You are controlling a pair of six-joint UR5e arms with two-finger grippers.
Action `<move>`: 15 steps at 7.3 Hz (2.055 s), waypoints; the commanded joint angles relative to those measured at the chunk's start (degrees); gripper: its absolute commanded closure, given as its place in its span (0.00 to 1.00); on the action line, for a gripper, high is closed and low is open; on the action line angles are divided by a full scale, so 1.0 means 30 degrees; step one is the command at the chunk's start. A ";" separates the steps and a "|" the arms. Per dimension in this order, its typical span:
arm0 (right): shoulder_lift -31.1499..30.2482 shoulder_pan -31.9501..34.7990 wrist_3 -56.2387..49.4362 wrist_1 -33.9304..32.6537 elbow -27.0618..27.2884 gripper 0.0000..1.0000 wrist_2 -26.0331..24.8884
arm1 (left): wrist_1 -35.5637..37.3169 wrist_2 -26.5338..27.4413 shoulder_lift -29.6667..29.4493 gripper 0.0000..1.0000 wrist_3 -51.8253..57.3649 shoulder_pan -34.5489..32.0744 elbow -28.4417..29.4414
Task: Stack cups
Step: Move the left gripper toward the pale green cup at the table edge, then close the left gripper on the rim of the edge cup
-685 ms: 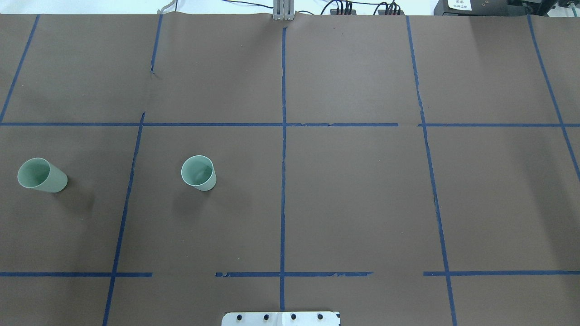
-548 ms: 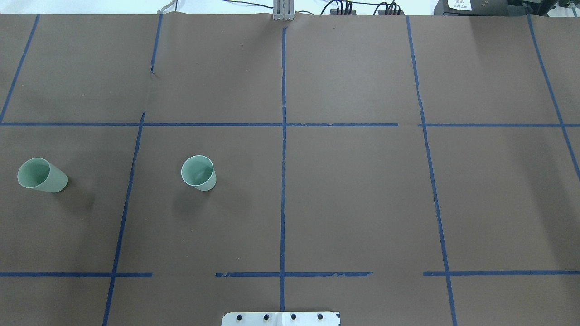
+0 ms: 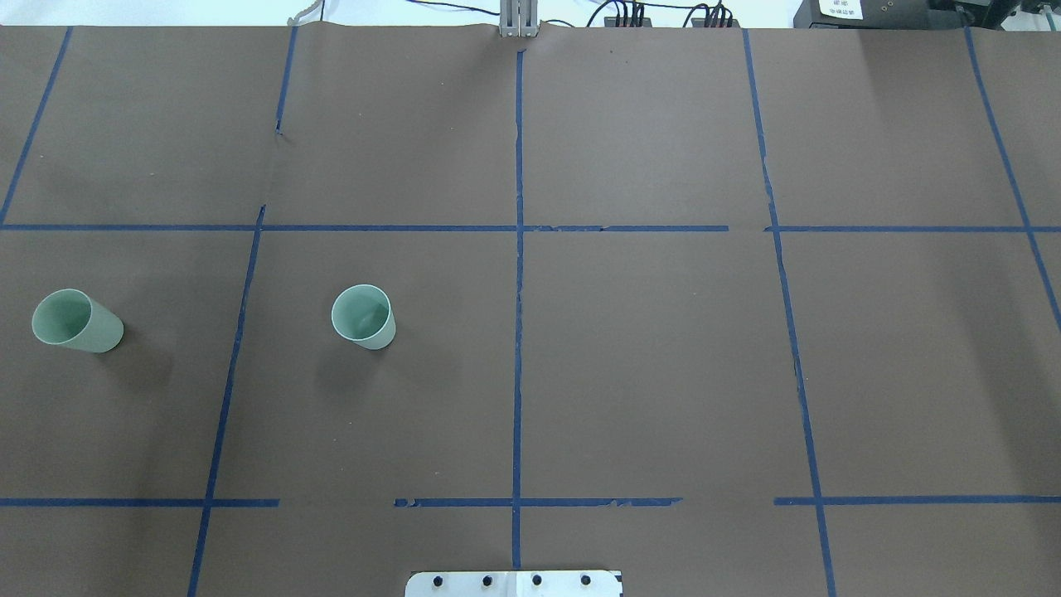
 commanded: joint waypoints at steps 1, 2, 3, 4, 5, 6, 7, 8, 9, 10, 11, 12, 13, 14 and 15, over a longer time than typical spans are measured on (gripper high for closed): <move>0.0000 0.0013 0.0000 0.0000 -0.0001 0.00 0.0000 | -0.0052 0.0013 -0.0141 0.00 -0.0913 0.0068 -0.0321; 0.0000 0.0013 0.0000 0.0000 -0.0001 0.00 0.0000 | -0.0661 0.0013 -0.0170 0.00 -0.2836 0.0503 -0.0409; 0.0000 -0.0016 0.0000 0.0000 -0.0001 0.00 0.0000 | -0.3132 0.0042 -0.0025 0.00 -0.5872 0.1465 -0.0381; 0.0000 -0.0016 0.0000 0.0000 -0.0001 0.00 0.0000 | -0.5332 0.0071 0.0035 0.00 -0.8919 0.2924 -0.0352; 0.0000 -0.0016 0.0000 0.0000 -0.0001 0.00 0.0000 | -0.6689 0.0101 0.0064 0.00 -1.1037 0.4041 -0.0351; 0.0000 0.0013 0.0000 0.0000 -0.0001 0.00 0.0000 | -0.8007 0.0130 0.0297 0.00 -1.2770 0.5183 -0.0351; 0.0000 0.0013 0.0000 0.0000 -0.0001 0.00 0.0000 | -0.9616 0.0188 0.0328 0.00 -1.5049 0.6384 -0.0322; 0.0000 0.0013 0.0000 0.0000 -0.0001 0.00 0.0000 | -1.0763 0.0247 0.0328 0.00 -1.6928 0.7614 -0.0206; 0.0000 -0.0016 0.0000 0.0000 -0.0001 0.00 0.0000 | -1.1210 0.0421 0.0299 0.00 -1.8194 0.8526 -0.0205; 0.0000 -0.0016 0.0000 0.0000 -0.0001 0.00 0.0000 | -1.1243 0.1438 0.0299 0.00 -1.8845 0.9289 -0.0176; 0.0000 -0.0016 0.0000 0.0000 -0.0001 0.00 0.0000 | -1.1243 0.1825 0.0299 0.00 -1.8910 0.9586 -0.0175; 0.0000 -0.0016 0.0000 0.0000 -0.0001 0.00 0.0000 | -1.1243 0.1858 0.0270 0.00 -1.9171 0.9851 -0.0146; 0.0000 -0.0016 0.0000 0.0000 -0.0001 0.00 0.0000 | -1.1243 0.2004 0.0270 0.01 -1.9319 1.0288 -0.0117; 0.0000 -0.0016 0.0000 0.0000 -0.0001 0.00 0.0000 | -1.1243 0.2382 0.0270 0.14 -1.9436 1.0612 -0.0088; 0.0000 -0.0016 0.0000 0.0000 -0.0001 0.00 0.0000 | -1.1156 0.2299 0.0241 0.58 -1.9496 1.0702 -0.0059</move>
